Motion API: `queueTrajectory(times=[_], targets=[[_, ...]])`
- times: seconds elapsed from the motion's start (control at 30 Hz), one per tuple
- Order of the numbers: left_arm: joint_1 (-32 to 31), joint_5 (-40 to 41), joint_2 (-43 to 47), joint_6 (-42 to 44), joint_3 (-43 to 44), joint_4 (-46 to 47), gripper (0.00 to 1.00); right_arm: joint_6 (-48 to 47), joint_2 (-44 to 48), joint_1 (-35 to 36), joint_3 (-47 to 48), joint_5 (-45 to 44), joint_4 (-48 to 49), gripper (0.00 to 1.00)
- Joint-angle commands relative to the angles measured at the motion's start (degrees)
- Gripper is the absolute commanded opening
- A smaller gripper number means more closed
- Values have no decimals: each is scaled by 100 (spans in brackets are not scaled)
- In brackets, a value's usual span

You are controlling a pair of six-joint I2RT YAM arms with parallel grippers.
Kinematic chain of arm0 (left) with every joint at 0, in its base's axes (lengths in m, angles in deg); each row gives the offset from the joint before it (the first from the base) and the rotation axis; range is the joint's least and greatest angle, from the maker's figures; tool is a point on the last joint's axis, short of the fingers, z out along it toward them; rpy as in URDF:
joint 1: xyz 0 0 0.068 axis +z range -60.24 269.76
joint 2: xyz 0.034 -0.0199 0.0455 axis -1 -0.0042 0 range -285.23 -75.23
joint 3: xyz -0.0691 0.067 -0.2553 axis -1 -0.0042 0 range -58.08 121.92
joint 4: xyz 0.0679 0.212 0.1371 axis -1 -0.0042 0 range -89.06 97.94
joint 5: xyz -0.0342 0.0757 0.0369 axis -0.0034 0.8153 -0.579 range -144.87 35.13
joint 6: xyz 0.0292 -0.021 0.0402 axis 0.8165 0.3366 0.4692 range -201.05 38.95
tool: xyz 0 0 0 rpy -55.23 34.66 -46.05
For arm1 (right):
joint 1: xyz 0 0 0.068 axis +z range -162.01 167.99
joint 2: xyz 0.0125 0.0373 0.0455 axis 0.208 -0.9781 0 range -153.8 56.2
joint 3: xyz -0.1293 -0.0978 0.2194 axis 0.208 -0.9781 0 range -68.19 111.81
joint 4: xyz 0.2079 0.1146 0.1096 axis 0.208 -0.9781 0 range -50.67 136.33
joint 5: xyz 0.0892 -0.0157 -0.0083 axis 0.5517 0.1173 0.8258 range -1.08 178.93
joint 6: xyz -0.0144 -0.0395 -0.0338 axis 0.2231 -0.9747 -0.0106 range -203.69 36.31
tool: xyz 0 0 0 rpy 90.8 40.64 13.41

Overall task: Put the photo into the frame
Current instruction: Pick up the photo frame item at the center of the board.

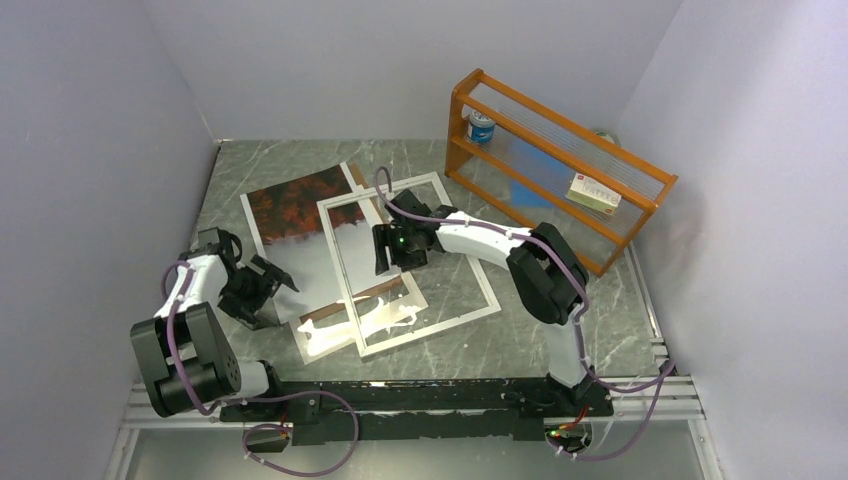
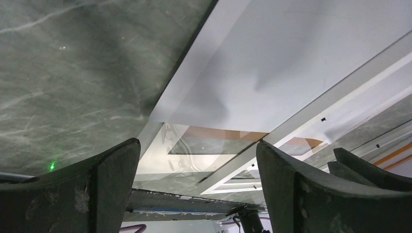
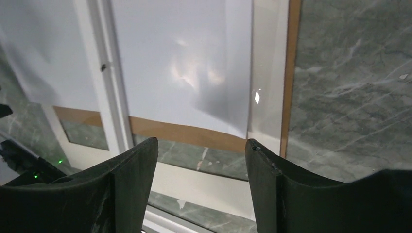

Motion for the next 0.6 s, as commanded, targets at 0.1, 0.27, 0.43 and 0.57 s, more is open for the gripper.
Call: queueTrajectory(times=[0.1,0.27,0.43,0.57], targets=[[-51,146,65,-561,-315,-99,94,230,-132,-16,-71,115,-10,70],[-180,384,200,-625,-524,270,95,264,-185,-19,-275,113,47,70],[-212,111,416,-606,-1095,1092,95,251,-242,-32,-390,154,94,72],[-226,199,870,-672,-1759,1912,95,194,-286,-52,-415,256,94,72]])
